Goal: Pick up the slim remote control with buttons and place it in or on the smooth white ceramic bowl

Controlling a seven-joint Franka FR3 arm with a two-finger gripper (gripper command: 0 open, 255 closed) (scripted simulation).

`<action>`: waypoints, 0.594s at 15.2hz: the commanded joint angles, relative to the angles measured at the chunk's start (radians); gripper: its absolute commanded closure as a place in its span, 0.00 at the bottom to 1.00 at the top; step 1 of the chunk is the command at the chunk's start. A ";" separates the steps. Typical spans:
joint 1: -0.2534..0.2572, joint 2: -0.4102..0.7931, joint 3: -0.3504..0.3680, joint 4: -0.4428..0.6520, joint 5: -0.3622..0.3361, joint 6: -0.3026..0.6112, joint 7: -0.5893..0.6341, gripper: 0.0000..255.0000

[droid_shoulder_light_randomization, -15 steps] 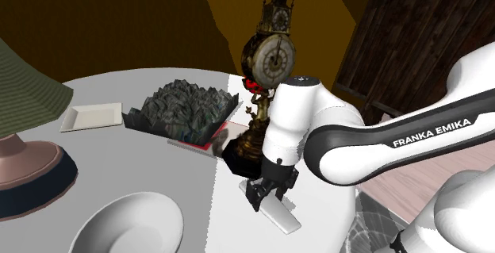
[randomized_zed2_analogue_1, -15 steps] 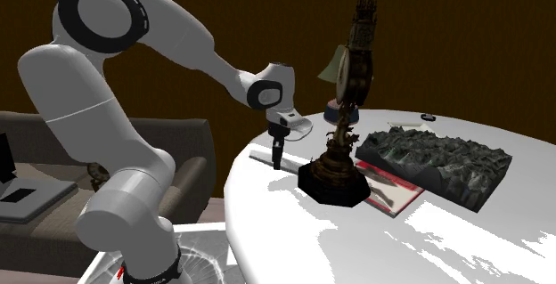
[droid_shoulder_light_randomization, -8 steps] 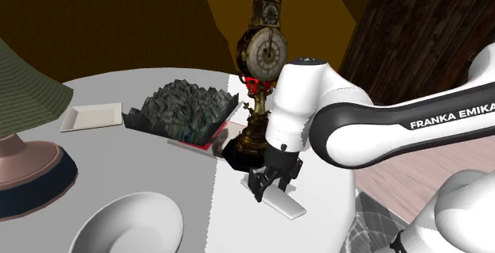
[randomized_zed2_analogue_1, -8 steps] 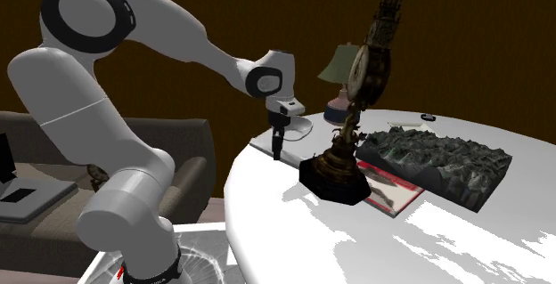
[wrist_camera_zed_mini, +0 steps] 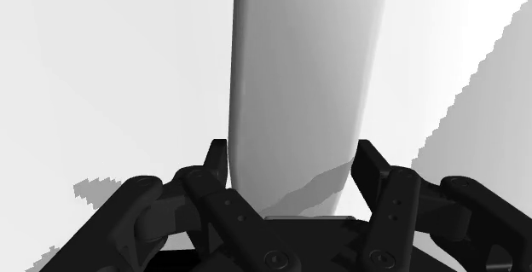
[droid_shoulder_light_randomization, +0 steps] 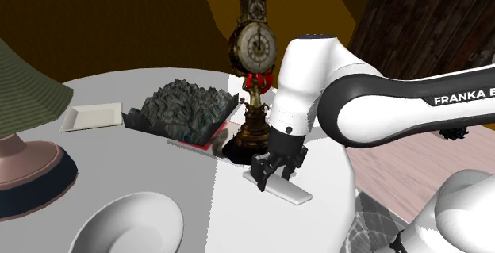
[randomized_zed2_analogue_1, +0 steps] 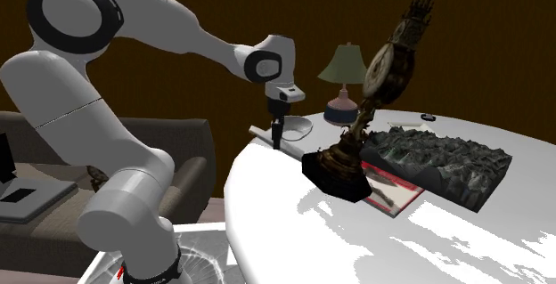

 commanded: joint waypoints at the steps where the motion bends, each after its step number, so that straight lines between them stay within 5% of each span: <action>1: 0.000 -0.010 -0.010 0.022 -0.002 -0.030 -0.003 1.00; 5: 0.000 -0.024 -0.023 0.056 -0.003 -0.078 -0.004 1.00; 9: -0.035 0.136 0.087 0.193 -0.082 -0.057 0.124 1.00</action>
